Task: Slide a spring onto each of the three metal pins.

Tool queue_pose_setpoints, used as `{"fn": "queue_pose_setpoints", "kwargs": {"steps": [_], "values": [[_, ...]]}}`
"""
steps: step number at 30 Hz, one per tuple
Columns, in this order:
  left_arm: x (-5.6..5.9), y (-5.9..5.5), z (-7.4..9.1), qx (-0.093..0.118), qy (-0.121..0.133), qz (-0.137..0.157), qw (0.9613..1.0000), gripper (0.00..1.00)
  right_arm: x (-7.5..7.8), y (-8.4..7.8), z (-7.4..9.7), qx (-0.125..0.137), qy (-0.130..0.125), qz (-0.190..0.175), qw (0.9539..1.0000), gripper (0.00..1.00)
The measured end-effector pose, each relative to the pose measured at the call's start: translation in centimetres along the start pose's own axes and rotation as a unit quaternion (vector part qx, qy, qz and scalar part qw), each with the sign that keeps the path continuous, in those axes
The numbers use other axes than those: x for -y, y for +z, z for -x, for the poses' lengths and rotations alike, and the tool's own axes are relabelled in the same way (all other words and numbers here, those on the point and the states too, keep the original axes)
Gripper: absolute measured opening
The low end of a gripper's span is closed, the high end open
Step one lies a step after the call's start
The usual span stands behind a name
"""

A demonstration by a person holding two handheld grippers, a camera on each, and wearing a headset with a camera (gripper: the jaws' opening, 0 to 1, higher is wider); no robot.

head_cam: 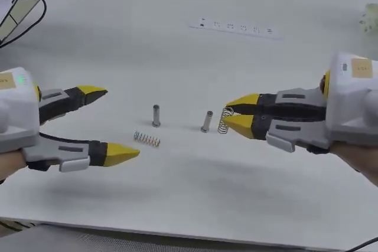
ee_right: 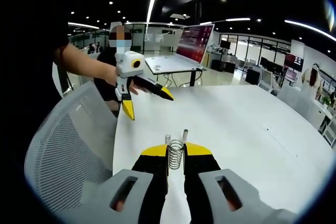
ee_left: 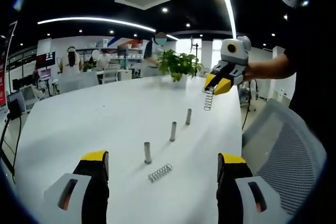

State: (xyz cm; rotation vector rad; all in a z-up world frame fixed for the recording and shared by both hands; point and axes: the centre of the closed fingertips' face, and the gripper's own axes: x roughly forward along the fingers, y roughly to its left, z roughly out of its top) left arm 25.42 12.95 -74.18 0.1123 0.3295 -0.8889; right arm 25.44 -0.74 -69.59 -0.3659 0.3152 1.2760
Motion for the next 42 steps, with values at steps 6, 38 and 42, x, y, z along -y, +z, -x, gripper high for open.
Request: {"fn": "queue_pose_setpoints", "kwargs": {"steps": [6,38,42], "values": [[-0.3,-0.3,0.5,-0.002,0.007,0.008,0.9999,0.98,1.2,-0.4,-0.1,0.002,-0.020,-0.011,0.9997,0.08],[-0.6,-1.6,1.5,-0.005,0.024,0.024,0.9994,0.98,5.5,-1.0,-2.6,-0.006,-0.070,-0.025,0.9972,0.08],[-0.7,-1.7,1.6,-0.008,0.023,0.022,0.9995,0.98,5.8,-1.3,-2.7,-0.007,-0.073,-0.031,0.9968,0.08]]}}
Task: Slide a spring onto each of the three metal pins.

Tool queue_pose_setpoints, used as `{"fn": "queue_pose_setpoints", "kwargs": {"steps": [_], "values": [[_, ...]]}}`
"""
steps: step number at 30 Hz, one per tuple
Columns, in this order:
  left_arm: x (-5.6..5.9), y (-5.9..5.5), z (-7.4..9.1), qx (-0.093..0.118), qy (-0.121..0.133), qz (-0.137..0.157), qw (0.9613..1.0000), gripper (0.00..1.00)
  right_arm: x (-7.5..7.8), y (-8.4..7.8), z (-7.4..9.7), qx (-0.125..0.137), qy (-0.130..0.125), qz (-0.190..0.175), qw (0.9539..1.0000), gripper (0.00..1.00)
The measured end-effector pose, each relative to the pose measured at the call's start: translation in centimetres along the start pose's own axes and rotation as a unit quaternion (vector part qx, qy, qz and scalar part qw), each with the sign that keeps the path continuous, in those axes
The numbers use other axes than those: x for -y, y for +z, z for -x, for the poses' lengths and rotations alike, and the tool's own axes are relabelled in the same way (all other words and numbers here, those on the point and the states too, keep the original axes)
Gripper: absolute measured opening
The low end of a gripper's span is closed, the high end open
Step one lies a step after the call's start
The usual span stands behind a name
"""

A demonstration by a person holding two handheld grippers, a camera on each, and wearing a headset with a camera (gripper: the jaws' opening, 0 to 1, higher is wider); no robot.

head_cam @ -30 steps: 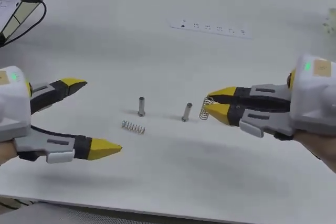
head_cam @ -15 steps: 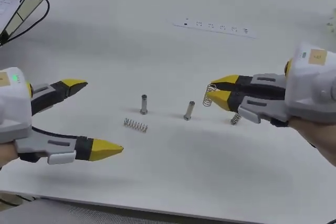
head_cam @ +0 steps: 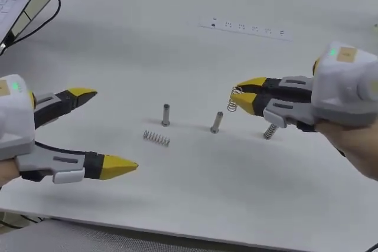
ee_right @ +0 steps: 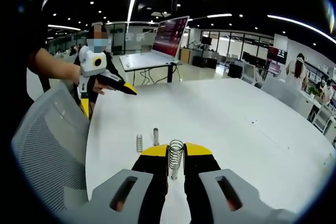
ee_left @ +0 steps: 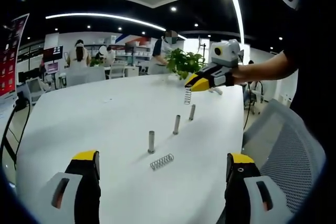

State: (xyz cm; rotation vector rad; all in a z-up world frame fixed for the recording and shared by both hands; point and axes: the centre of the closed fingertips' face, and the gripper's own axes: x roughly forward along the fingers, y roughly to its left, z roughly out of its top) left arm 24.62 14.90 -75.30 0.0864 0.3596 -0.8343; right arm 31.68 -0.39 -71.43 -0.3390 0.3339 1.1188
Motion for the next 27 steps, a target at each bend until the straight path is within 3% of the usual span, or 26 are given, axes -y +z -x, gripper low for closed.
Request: {"fn": "queue_pose_setpoints", "kwargs": {"steps": [6,27], "values": [[0.2,0.1,-0.2,0.001,-0.002,0.001,1.0000,0.98,0.3,-0.6,-0.5,0.002,-0.004,-0.023,0.9997,0.08],[0.1,-0.4,0.3,0.000,0.004,0.010,0.9999,0.98,0.6,-1.6,-2.0,-0.006,-0.010,-0.028,0.9995,0.08]]}}
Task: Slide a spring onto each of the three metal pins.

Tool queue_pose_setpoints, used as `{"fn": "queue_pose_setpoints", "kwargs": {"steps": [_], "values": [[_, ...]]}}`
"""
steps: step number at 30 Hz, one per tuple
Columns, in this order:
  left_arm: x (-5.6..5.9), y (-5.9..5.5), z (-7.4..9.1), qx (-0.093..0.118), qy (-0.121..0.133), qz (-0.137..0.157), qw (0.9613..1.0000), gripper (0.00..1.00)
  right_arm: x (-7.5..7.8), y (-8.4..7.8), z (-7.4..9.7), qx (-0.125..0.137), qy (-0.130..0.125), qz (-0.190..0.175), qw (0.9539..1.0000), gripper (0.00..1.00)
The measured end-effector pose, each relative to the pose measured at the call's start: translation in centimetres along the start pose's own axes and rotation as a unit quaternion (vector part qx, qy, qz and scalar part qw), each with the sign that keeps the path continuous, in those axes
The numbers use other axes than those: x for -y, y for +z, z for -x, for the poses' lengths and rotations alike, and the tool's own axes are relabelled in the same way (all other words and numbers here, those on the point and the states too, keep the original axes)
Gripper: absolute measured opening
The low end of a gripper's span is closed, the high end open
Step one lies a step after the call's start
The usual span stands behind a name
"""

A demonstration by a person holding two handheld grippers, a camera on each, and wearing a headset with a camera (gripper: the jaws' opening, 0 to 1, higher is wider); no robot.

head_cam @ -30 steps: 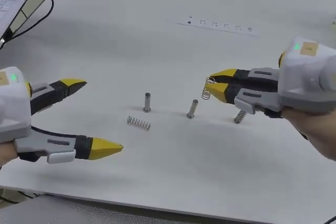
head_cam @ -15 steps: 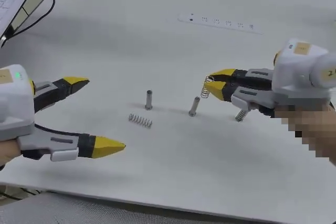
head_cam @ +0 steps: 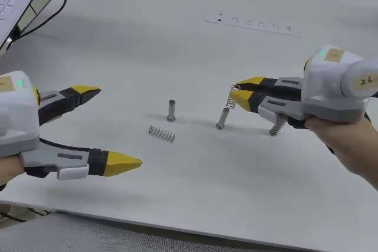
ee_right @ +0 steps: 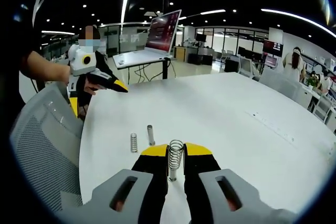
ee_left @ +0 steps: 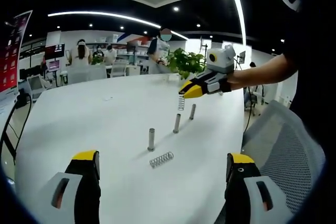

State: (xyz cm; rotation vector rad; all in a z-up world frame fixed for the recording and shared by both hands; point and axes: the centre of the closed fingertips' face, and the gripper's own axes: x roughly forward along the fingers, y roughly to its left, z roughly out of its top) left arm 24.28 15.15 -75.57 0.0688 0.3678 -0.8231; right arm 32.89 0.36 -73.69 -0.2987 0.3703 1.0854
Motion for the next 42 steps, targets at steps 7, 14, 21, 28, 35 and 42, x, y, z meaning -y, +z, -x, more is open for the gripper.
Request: {"fn": "queue_pose_setpoints", "kwargs": {"steps": [7,14,21,28,35,42], "values": [[-0.02,-0.16,0.03,-0.002,0.000,0.002,1.0000,0.98,-0.07,-0.31,-0.24,-0.002,0.001,-0.005,1.0000,0.08],[-0.21,-0.24,0.17,-0.002,0.003,0.004,1.0000,0.98,-0.03,-0.34,-0.41,-0.003,0.002,-0.007,1.0000,0.08],[-0.23,-0.29,0.24,-0.002,0.004,0.005,1.0000,0.98,-0.09,-0.34,-0.67,-0.003,0.004,-0.005,1.0000,0.08],[-0.27,-0.29,0.37,-0.001,0.005,0.004,1.0000,0.98,-0.20,-0.48,-0.83,-0.005,0.006,-0.005,1.0000,0.08],[-0.30,-0.35,0.43,-0.001,0.006,0.006,1.0000,0.98,-0.22,-0.75,-0.92,-0.007,0.007,-0.009,0.9999,0.08],[-0.14,-0.42,0.32,-0.001,0.005,0.008,1.0000,0.98,-0.22,-0.98,-0.96,-0.009,0.008,-0.011,0.9999,0.08]]}}
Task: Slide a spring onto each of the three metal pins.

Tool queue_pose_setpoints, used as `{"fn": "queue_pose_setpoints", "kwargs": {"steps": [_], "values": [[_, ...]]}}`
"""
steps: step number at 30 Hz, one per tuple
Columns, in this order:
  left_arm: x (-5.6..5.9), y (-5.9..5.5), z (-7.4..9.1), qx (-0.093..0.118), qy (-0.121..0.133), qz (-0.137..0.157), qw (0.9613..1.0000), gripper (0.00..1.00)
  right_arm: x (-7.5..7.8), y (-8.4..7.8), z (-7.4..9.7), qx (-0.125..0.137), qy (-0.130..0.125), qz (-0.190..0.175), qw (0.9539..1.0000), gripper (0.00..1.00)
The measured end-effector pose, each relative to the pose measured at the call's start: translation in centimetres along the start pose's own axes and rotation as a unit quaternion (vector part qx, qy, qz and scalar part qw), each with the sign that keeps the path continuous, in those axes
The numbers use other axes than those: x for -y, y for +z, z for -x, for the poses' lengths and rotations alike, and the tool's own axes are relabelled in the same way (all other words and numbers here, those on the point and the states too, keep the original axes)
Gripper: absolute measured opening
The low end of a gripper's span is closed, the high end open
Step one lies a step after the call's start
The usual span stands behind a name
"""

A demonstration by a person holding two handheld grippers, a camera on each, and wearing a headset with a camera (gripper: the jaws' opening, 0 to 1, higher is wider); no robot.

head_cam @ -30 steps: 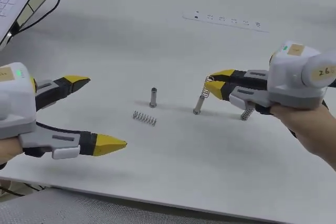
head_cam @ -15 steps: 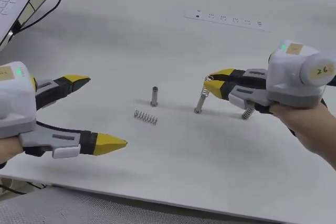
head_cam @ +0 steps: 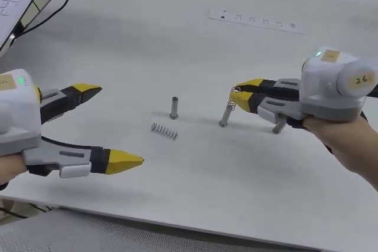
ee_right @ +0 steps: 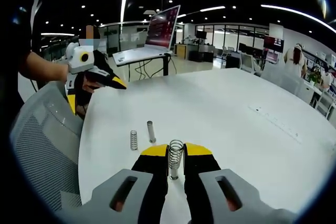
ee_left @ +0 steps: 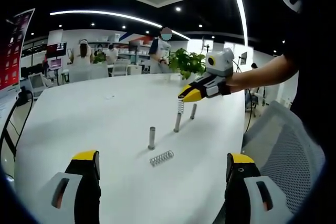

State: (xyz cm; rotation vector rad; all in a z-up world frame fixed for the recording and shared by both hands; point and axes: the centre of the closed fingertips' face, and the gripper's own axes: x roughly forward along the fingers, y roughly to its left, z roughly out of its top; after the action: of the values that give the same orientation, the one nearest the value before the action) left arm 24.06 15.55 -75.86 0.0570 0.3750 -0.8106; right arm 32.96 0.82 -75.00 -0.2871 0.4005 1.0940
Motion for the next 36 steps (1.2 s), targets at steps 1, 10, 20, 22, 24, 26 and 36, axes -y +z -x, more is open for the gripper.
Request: {"fn": "queue_pose_setpoints", "kwargs": {"steps": [1,10,20,22,24,26,36], "values": [[0.00,0.00,0.00,0.000,0.000,0.000,1.0000,0.98,0.02,0.04,0.00,0.001,0.000,0.000,1.0000,0.08],[0.11,-0.07,-0.04,-0.002,-0.001,0.001,1.0000,0.98,0.02,0.06,0.03,0.001,0.002,-0.003,1.0000,0.08],[0.16,-0.07,0.04,-0.001,-0.001,0.002,1.0000,0.98,0.00,-0.19,-0.04,-0.002,0.003,-0.002,1.0000,0.08],[0.14,-0.10,0.09,-0.002,0.000,0.002,1.0000,0.98,0.00,-0.26,-0.04,-0.003,0.003,-0.002,1.0000,0.08],[0.15,-0.13,0.12,-0.002,0.000,0.002,1.0000,0.98,-0.01,-0.28,-0.05,-0.003,0.003,-0.003,1.0000,0.08],[0.16,-0.24,0.14,-0.004,0.000,0.003,1.0000,0.98,-0.03,-0.30,-0.08,-0.003,0.004,-0.003,1.0000,0.08],[0.24,-0.22,0.01,-0.005,0.000,0.003,1.0000,0.98,-0.07,-0.79,-0.32,-0.006,0.004,-0.008,0.9999,0.08]]}}
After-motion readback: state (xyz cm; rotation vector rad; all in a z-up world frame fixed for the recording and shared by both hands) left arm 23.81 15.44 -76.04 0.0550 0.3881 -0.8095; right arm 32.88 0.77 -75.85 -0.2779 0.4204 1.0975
